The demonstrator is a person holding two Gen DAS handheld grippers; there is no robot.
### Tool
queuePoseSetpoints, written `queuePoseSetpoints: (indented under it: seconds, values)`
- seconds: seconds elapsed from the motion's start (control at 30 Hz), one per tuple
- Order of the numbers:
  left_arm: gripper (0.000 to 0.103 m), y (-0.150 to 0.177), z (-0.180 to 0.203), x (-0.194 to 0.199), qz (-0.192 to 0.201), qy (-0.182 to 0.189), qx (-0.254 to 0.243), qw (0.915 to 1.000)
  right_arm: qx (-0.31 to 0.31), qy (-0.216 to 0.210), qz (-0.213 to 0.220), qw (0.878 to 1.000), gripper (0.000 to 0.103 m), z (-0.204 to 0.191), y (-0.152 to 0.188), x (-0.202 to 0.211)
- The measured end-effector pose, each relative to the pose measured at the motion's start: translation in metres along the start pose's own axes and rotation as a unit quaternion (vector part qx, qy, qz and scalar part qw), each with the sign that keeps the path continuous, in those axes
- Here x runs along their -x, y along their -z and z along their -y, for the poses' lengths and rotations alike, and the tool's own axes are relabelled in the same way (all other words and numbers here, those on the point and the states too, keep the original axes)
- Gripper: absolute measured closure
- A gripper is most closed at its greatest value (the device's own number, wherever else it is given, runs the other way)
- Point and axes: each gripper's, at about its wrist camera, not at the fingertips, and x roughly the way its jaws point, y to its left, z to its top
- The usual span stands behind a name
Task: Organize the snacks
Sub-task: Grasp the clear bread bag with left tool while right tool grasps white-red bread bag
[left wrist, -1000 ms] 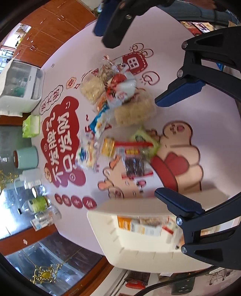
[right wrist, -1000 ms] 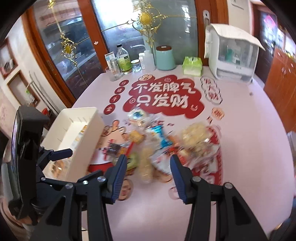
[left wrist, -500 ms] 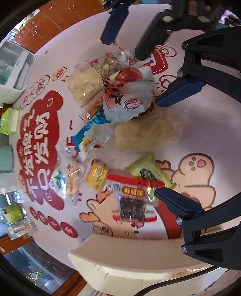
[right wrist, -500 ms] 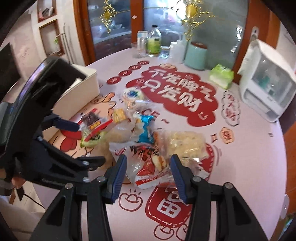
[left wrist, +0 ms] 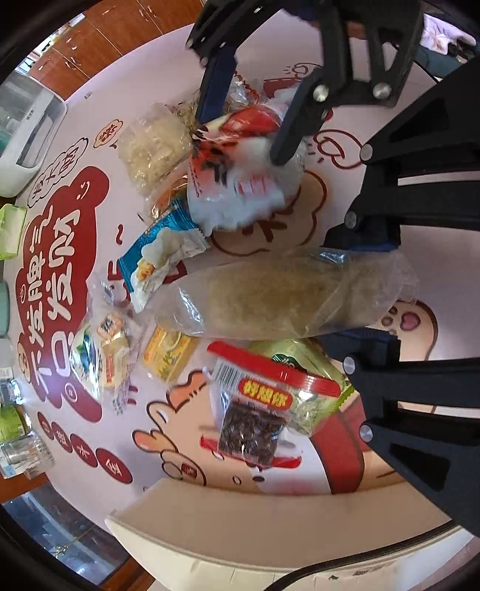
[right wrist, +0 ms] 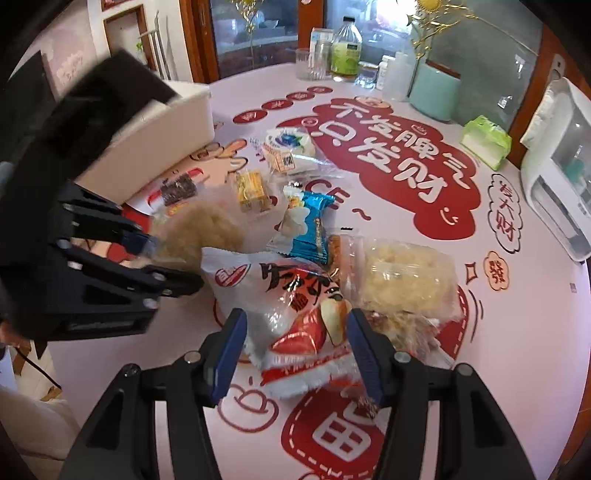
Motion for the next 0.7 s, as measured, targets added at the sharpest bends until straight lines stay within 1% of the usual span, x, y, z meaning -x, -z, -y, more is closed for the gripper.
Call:
queuePoseSetpoints:
  seconds: [0.07,0.2,0.3,0.37,0.43,0.5,0.57,0.63,0.7]
  values:
    - [0.075,0.003,-0.005,0.003,0.003,-0.002,0.004,1.0,0.004,-0.004,-0.006,1.0,0.036,-0.001,-0.002,-0.008]
    - [0.075,0.007,-0.013,0.008,0.004,0.003,0.01,0.9999,0.011,-0.005,-0.006,1.0,0.025,-0.006,-0.009,-0.019]
    - [0.075,0.01,-0.019,0.011,0.002,0.009,0.012,0.9999,0.009,-0.014,-0.016,1.0,0.021,-0.009,-0.013,-0.029]
    - [0.075,0.011,-0.021,0.012,0.001,0.012,0.012,0.9999,0.008,-0.018,-0.028,0.999,0.021,-0.012,-0.016,-0.038]
    - [0.075,0.011,-0.021,0.012,0.001,0.016,0.01,0.9998,0.016,-0.009,-0.043,0.999,0.021,-0.018,-0.017,-0.047]
    - [0.075,0.009,-0.021,0.012,0.001,0.017,0.007,0.9998,0.025,0.009,-0.051,0.998,0.021,-0.026,-0.017,-0.055]
    - [0.075,0.01,-0.022,0.015,0.002,0.017,0.001,0.9999,0.022,0.016,-0.044,0.999,0.028,-0.028,-0.017,-0.054]
    - [0.075,0.012,-0.023,0.018,0.003,0.018,-0.005,0.9998,0.003,0.005,-0.038,0.999,0.03,-0.029,-0.017,-0.051]
    - [0.075,0.013,-0.024,0.022,0.005,0.019,-0.012,0.9997,-0.018,0.001,-0.03,0.999,0.036,-0.029,-0.017,-0.046]
